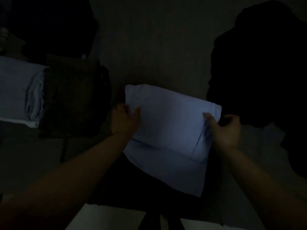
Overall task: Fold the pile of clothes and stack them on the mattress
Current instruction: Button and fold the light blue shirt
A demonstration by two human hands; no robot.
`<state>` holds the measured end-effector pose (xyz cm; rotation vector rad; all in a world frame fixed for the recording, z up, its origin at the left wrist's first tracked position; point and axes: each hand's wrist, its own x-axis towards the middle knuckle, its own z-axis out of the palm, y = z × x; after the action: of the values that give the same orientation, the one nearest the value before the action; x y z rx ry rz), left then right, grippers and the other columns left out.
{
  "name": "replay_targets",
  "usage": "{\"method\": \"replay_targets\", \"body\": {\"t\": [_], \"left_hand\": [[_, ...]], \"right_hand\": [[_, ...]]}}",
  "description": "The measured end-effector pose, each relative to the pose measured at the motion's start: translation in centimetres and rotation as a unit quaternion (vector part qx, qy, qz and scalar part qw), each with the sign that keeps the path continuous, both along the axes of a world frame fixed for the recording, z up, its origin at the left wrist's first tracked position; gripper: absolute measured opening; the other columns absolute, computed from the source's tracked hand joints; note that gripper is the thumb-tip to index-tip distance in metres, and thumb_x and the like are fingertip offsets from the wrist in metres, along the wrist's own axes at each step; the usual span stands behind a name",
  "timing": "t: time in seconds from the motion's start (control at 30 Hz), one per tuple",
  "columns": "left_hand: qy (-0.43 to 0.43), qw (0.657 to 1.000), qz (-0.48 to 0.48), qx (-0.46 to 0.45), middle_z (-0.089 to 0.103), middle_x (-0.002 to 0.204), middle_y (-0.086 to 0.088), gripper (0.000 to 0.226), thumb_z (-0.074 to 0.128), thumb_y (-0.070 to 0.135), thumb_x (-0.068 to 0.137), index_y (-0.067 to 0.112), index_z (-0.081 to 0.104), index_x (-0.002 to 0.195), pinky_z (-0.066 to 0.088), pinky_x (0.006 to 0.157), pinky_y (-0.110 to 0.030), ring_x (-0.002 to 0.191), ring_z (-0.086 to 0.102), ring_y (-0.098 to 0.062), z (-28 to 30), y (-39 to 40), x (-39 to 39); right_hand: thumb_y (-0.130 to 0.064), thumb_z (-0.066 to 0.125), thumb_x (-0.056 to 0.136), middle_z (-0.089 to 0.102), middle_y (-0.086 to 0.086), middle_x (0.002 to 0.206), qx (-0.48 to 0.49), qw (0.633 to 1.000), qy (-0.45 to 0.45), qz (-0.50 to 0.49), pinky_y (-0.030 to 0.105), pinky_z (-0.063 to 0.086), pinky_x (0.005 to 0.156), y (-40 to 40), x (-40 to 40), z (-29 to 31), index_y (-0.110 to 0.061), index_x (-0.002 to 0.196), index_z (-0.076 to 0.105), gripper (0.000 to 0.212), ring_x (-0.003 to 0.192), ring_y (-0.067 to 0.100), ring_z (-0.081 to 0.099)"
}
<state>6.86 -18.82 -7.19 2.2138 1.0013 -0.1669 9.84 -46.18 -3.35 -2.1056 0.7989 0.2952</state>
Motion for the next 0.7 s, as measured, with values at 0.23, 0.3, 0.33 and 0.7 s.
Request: {"method": "replay_targets", "body": {"t": [0.23,0.3,0.33,0.7], "left_hand": [[0.068,0.982,0.024,-0.176,0.048,0.139,-0.01,0.077,0.068,0.047,0.08,0.009,0.039,0.142,0.035,0.086,-0.019,0.123,0.05,-0.025,0.1,-1.3,-1.1],[0.037,0.986,-0.014,-0.16,0.049,0.138,-0.011,0.066,0.062,0.042,0.086,0.008,0.042,0.139,0.034,0.088,-0.02,0.123,0.049,-0.026,1.4,-1.0,-0.6],[0.016,0.986,-0.025,-0.163,0.052,0.135,-0.01,0.06,0.06,0.04,0.088,0.007,0.045,0.136,0.035,0.086,-0.02,0.12,0.051,-0.023,2.3,-0.8,-0.7],[0.138,0.977,-0.003,-0.163,0.065,0.114,-0.011,0.055,0.072,0.044,0.077,0.005,0.062,0.115,0.047,0.08,-0.029,0.099,0.062,-0.022,3.2,1.4,-11.0]], "right_hand": [[-0.036,0.072,0.08,0.044,0.014,0.143,0.145,0.976,0.161,-0.02,0.037,0.035,0.108,2.1,-5.6,-0.2,-0.003,0.14,0.039,0.076,0.128,0.03,0.045],[-0.034,0.065,0.087,0.053,0.016,0.134,0.13,0.983,0.13,-0.007,0.035,0.041,0.103,2.1,-5.7,0.7,-0.001,0.133,0.049,0.059,0.119,0.028,0.052],[-0.034,0.062,0.089,0.057,0.014,0.128,0.128,0.986,0.11,-0.001,0.034,0.043,0.099,2.0,-5.7,1.5,-0.001,0.129,0.053,0.053,0.113,0.025,0.055],[-0.022,0.061,0.09,0.059,0.011,0.126,0.185,0.95,0.233,0.094,0.031,0.051,0.084,0.5,-14.4,0.2,-0.011,0.128,0.052,0.04,0.103,0.02,0.058]]}}
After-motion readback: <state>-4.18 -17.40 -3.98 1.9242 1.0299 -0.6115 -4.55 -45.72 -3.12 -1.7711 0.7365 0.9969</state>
